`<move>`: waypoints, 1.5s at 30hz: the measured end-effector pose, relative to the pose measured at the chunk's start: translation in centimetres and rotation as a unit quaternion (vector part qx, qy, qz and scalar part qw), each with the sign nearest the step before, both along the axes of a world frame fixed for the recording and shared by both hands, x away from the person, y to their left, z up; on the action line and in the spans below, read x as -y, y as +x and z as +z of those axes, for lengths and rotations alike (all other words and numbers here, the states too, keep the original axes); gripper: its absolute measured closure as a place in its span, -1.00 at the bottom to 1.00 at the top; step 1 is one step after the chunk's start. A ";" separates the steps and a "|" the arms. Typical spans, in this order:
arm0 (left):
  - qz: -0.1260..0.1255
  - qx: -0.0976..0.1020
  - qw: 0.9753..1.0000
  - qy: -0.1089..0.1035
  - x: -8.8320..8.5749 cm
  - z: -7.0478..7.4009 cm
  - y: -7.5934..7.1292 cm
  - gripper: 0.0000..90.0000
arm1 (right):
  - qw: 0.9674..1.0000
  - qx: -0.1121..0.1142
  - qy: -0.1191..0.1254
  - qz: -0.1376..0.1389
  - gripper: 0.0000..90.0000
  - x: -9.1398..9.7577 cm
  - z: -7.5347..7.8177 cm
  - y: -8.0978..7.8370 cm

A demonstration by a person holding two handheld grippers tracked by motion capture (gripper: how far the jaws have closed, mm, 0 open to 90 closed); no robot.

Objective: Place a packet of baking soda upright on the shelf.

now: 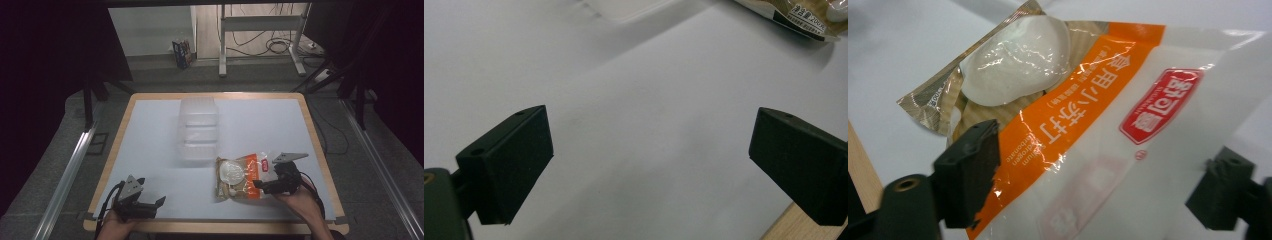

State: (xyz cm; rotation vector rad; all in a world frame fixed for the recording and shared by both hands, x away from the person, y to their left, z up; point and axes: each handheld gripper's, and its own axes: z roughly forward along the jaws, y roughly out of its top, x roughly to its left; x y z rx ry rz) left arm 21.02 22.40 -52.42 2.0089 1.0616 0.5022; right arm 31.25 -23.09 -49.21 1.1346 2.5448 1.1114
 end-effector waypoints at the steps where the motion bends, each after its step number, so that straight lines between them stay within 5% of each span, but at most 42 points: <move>1: 0.000 0.000 1.000 0.001 0.0 0.0 0.0 -0.91 | 1.000 0.000 -0.001 0.001 -0.51 -0.1 0.0 0.0; 9: 0.000 -0.002 1.000 0.004 0.1 0.0 0.0 -0.91 | 1.000 -0.014 -0.007 0.013 -0.16 -1.5 -0.3 0.4; 22: 0.000 -0.002 1.000 0.006 0.1 0.0 0.0 -0.91 | 0.999 -0.006 -0.035 0.031 0.95 -2.6 -0.2 0.9; 27: 0.000 -0.001 1.000 0.009 0.2 0.0 0.0 -0.91 | 0.998 0.003 -0.044 0.036 0.96 -3.0 0.4 0.7; 38: 0.001 0.002 1.000 0.012 0.3 0.0 0.0 -0.91 | 0.999 0.006 0.002 0.046 0.97 -3.0 2.4 1.2; 45: -0.001 0.003 1.000 0.018 0.4 0.0 -0.1 -0.91 | 0.999 0.010 0.009 0.053 0.97 -3.3 3.7 1.7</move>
